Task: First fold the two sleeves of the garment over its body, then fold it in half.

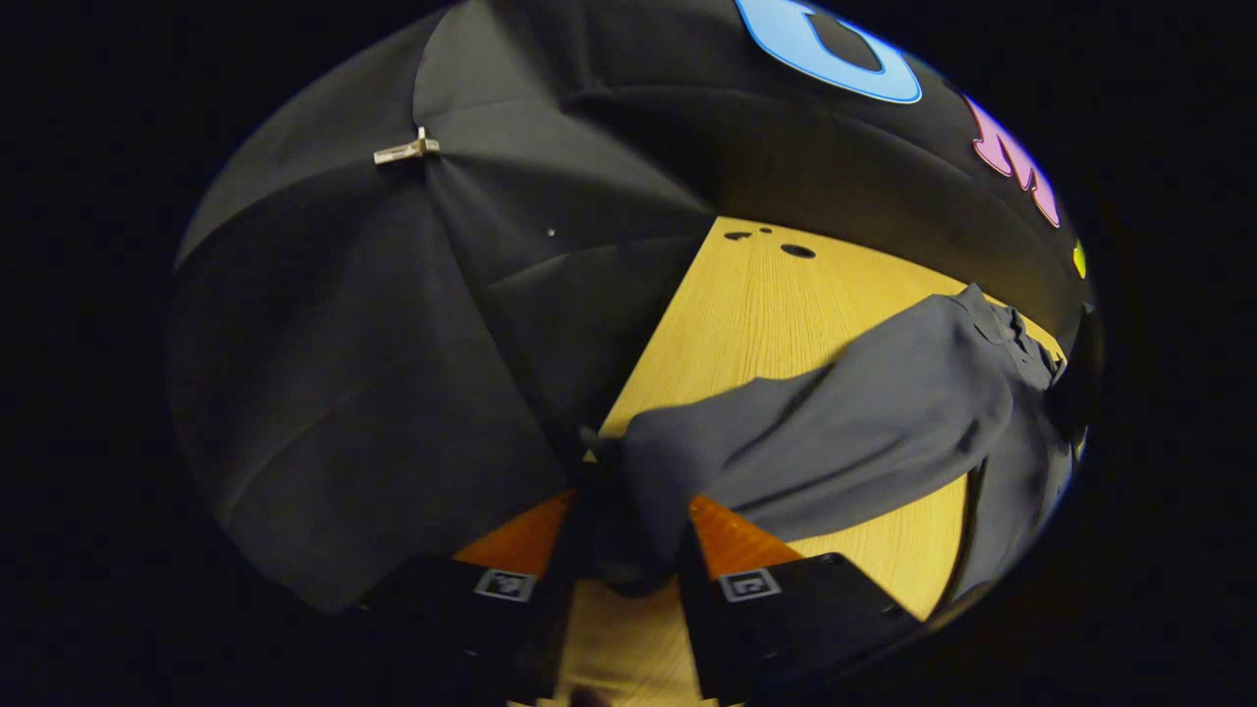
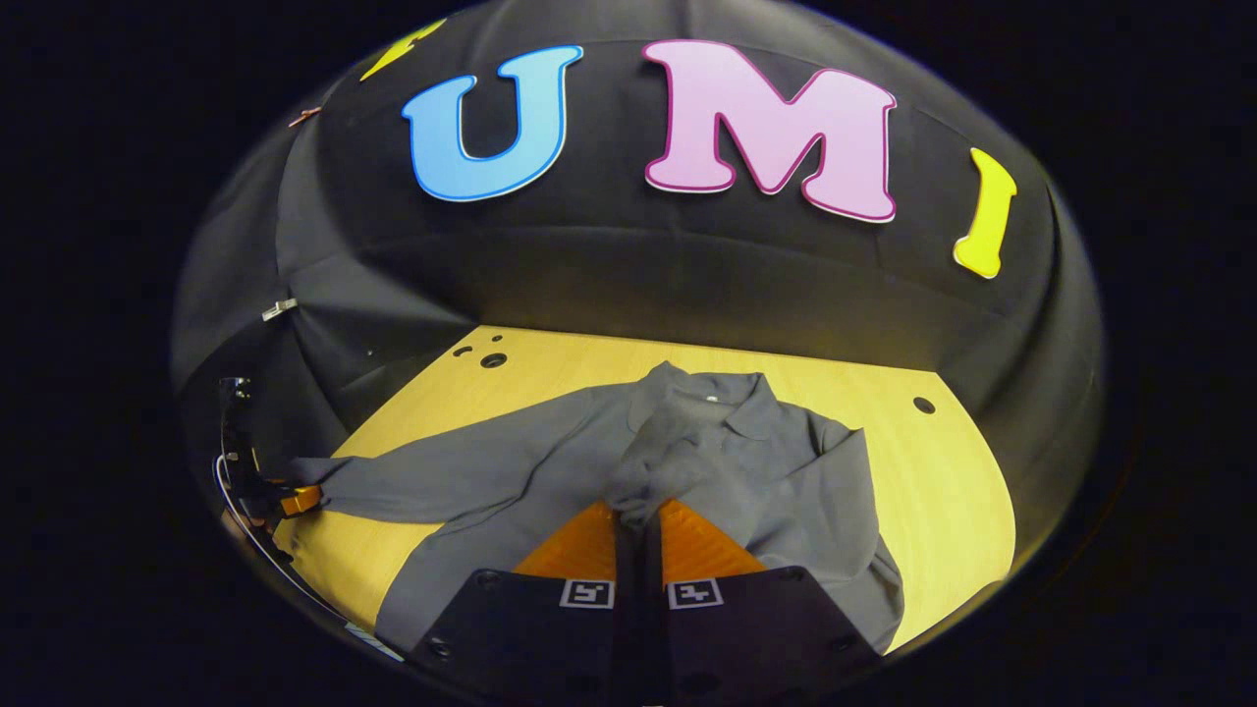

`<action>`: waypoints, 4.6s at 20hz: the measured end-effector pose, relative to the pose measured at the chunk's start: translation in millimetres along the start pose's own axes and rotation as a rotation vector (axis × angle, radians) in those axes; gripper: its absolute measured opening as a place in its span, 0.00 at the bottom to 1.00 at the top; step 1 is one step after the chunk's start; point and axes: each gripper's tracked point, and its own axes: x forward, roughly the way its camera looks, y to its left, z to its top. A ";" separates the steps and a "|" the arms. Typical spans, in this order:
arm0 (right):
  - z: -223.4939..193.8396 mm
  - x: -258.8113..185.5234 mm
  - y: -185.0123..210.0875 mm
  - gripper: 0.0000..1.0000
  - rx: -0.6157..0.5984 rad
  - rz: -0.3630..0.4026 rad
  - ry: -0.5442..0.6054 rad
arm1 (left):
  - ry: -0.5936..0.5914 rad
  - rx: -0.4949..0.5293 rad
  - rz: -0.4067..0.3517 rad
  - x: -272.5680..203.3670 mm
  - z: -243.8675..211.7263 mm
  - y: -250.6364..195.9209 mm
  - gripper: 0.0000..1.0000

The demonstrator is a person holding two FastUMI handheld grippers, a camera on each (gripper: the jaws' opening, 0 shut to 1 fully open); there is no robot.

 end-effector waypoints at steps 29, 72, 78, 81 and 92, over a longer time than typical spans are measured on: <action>-85.9 11.6 94.8 0.83 0.166 0.395 0.282 | -0.224 0.044 -0.175 -138.8 124.7 -139.3 0.08; -187.1 -126.4 -297.4 0.83 0.497 -0.158 0.255 | 0.066 0.356 -0.669 -113.5 15.1 -561.9 0.58; -188.4 -127.0 -297.0 0.83 0.505 -0.167 0.257 | 0.069 0.375 -0.743 -130.8 10.4 -572.9 0.92; -191.5 -132.5 -293.8 0.84 0.502 -0.175 0.260 | 0.092 0.342 -0.782 -151.7 5.1 -559.7 0.92; -235.1 -154.1 -259.2 0.88 0.433 -0.156 0.370 | 0.141 0.238 -0.666 -181.3 -40.4 -402.3 0.93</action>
